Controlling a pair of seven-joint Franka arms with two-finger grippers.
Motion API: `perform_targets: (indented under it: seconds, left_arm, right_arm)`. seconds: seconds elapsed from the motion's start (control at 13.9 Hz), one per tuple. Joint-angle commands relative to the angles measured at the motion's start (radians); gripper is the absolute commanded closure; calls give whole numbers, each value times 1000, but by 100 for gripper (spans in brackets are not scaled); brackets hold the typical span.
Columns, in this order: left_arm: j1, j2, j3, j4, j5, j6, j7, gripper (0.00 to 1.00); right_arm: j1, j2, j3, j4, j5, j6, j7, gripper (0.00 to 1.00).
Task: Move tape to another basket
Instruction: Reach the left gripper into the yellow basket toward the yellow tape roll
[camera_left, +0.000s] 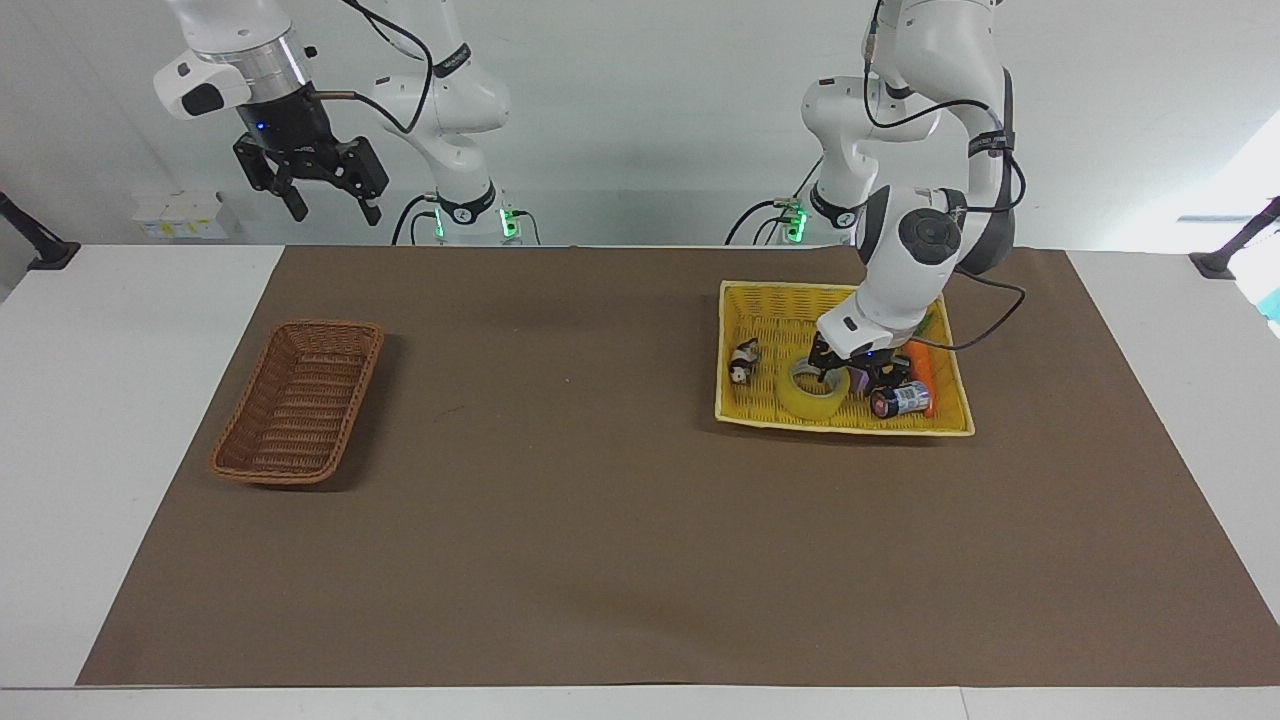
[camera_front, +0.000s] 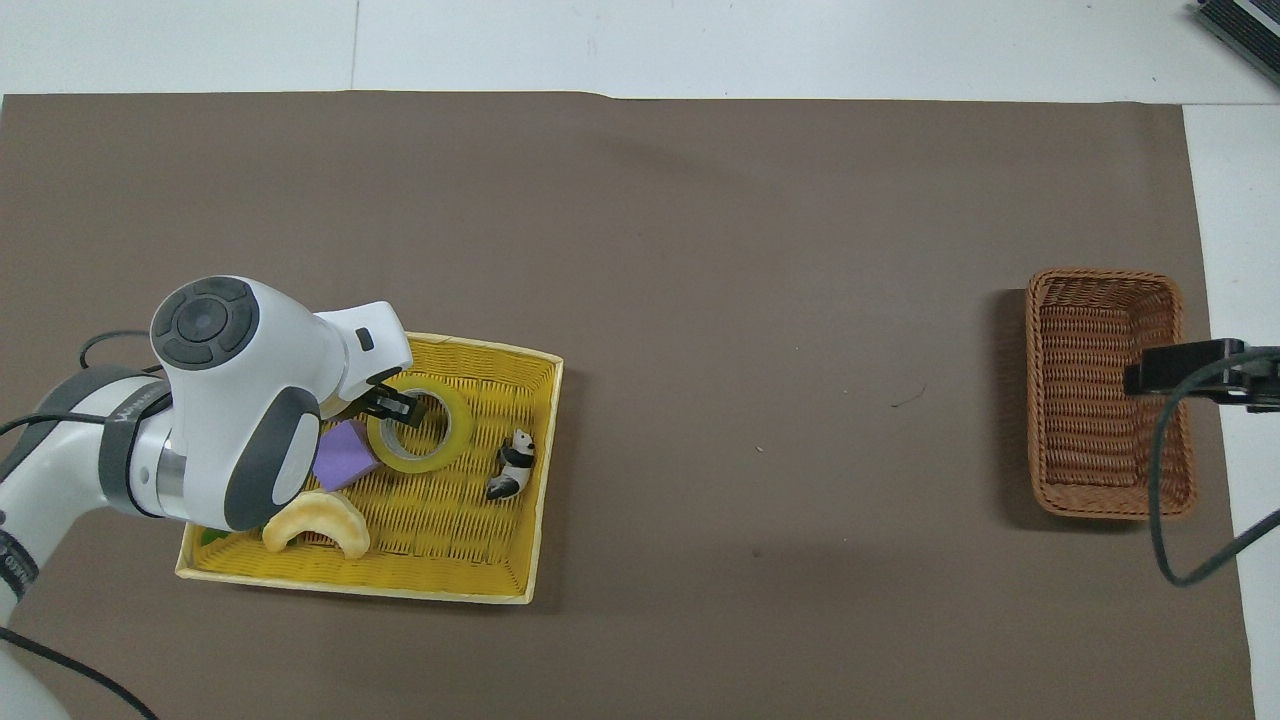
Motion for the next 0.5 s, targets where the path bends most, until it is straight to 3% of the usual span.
perform_targets:
  seconds: [0.0, 0.22, 0.43]
  left_arm:
    - [-18, -12, 14, -55, -11, 61, -11, 24]
    - [-18, 3, 14, -77, -11, 75, -11, 25]
    - [-19, 2, 11, -91, -14, 95, -15, 51]
  right_arm:
    - [-7, -19, 3, -20, -9, 13, -11, 0]
    - [-7, -19, 3, -20, -9, 13, -11, 0]
    - [-7, -19, 3, -20, -9, 13, -11, 0]
